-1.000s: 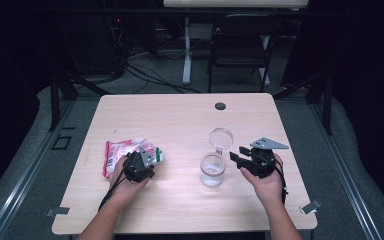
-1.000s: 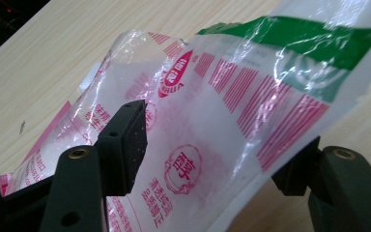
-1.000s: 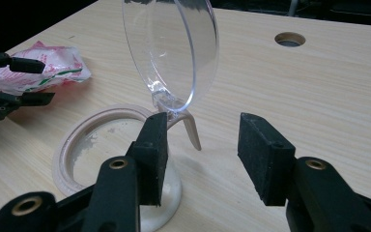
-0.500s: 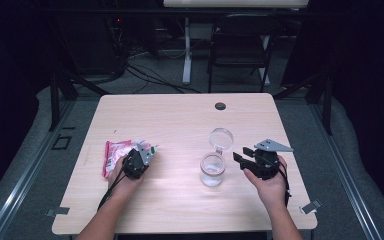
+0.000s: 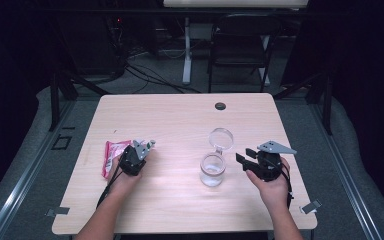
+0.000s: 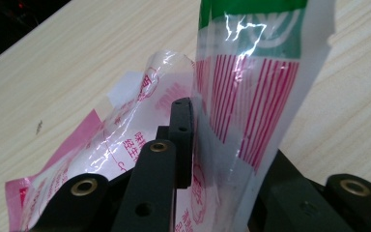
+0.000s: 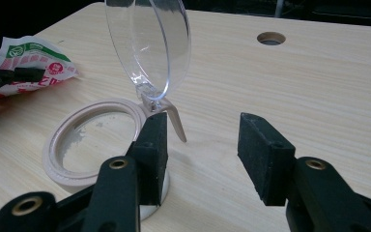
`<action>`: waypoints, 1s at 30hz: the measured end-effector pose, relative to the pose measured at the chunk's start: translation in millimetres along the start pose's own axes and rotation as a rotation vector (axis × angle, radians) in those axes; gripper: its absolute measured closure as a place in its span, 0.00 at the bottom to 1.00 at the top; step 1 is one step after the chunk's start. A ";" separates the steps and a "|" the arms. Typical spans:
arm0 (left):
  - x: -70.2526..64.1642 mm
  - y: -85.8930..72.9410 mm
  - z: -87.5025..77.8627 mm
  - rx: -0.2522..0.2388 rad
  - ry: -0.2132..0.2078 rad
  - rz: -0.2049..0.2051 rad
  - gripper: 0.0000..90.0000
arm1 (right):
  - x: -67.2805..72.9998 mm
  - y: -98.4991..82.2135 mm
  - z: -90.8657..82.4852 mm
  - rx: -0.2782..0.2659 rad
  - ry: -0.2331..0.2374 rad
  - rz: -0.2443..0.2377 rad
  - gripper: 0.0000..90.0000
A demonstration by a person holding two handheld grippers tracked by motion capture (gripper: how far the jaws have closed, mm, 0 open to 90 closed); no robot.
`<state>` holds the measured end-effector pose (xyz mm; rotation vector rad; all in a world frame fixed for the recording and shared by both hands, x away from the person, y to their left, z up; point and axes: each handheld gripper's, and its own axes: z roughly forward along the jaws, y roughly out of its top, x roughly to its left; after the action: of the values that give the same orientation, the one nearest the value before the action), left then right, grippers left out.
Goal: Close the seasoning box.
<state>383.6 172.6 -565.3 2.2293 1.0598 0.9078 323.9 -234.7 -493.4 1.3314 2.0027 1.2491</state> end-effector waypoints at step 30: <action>29.8 1.8 -14.0 -0.088 -0.030 -0.188 1.00 | -4.9 -5.9 -7.8 -0.013 -0.006 0.024 0.60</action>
<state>388.1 197.7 -544.5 2.0260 1.1700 0.8211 317.4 -243.4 -495.1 1.3548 1.9775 1.2651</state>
